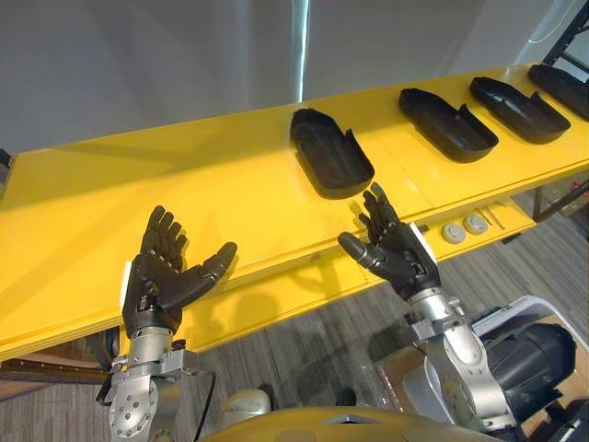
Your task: Walk over and take three plastic housings, then place them on the shelf
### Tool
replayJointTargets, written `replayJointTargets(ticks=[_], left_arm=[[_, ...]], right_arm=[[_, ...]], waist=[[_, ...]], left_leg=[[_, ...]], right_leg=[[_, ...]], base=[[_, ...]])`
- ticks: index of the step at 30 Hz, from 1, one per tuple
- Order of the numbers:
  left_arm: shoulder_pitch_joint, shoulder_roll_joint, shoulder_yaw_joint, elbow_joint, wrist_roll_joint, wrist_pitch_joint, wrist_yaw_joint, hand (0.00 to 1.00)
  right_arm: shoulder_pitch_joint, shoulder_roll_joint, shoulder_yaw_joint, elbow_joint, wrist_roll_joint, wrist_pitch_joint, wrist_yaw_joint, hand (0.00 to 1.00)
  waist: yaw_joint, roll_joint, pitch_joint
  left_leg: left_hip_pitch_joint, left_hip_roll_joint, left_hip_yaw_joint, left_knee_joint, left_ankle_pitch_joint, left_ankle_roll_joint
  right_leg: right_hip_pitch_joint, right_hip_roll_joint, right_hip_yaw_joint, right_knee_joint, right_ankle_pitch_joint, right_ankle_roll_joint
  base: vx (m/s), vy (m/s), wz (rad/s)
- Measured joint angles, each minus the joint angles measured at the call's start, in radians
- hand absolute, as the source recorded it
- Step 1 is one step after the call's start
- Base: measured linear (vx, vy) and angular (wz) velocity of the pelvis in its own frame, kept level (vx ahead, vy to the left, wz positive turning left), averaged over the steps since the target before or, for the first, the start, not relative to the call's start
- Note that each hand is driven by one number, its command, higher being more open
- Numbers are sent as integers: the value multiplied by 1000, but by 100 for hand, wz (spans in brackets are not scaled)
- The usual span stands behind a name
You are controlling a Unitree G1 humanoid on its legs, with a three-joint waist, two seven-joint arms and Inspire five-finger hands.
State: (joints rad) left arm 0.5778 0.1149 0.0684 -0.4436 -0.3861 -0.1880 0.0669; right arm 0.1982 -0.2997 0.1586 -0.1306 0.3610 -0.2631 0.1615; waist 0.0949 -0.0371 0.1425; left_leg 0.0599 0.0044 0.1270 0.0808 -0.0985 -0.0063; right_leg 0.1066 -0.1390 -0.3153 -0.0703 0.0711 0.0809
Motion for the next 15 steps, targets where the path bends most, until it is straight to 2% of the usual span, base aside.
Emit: replayJointTargets(ticks=[4, 15], left_arm=[[1, -7, 5, 3, 0, 0, 17, 100], [0, -38, 6, 15, 0, 0, 25, 100]], right_arm=[[-21, 0, 0, 43, -41, 29, -73, 100], [-64, 27, 0, 128, -42, 39, -132, 100]], waist=[[12, 1, -1], [11, 2, -3]], left_leg=[[0, -4, -17, -18, 15, 0], [3, -12, -32, -36, 34, 3]], right_leg=[[1, -2, -15, -1, 0, 0], [3, -9, -35, 0, 1, 1]], base=[[-23, -1, 11], [-32, 8, 5]])
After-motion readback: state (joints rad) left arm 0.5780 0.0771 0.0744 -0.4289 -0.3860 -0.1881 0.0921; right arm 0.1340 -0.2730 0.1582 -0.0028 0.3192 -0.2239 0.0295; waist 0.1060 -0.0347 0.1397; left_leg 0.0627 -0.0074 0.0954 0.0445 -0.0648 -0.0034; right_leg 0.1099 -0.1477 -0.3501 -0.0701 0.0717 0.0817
